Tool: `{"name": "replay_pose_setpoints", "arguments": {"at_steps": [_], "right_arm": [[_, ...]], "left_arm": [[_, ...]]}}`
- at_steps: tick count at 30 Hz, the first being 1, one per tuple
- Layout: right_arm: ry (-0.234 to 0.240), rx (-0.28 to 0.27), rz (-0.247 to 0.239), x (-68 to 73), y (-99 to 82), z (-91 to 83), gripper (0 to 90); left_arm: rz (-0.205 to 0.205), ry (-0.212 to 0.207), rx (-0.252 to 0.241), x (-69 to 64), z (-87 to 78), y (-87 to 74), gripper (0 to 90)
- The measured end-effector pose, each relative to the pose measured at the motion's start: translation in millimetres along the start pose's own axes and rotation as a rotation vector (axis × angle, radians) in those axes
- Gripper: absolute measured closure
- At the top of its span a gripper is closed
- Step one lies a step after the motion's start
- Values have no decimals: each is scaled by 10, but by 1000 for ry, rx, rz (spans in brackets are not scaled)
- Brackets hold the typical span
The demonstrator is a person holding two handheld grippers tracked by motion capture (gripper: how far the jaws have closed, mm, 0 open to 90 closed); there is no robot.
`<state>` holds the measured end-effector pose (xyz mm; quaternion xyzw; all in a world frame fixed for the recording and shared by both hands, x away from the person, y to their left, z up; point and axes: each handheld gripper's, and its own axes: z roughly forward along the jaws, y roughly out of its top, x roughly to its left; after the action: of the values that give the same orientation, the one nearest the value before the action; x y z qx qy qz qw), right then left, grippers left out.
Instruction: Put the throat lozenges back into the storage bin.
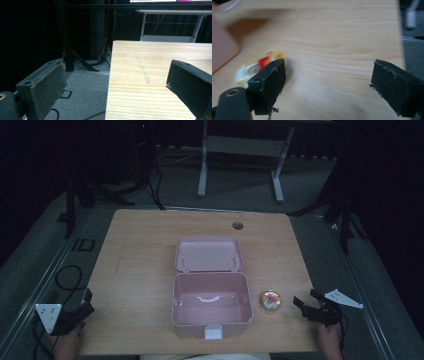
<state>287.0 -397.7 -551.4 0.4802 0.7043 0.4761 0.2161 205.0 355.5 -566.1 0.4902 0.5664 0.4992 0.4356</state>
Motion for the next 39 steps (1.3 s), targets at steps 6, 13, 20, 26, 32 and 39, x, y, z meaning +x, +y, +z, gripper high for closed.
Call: {"name": "replay_pose_setpoints", "arguments": {"at_steps": [6,13,20,26,32,39], "right_arm": [[118,175,-132,27,26,33,121],[194,456,-366,101,268,-19,120],[203,698,-497,208,416,31,118],[192,989,-637,390,573,166,118],[182,1121,-684,483,614,259,118],[205,1137,-691,559,723,314,118]], "left_arm": [[-9,-11,-1,12,6,0,26],[-8,-24,0,14,6,1,26],[-6,-27,-4,9,0,-1,26],[-1,-33,-3,1,-2,-1,26],[1,-36,-7,3,-8,-3,26],[-2,-40,-3,7,-3,-2,26]]}}
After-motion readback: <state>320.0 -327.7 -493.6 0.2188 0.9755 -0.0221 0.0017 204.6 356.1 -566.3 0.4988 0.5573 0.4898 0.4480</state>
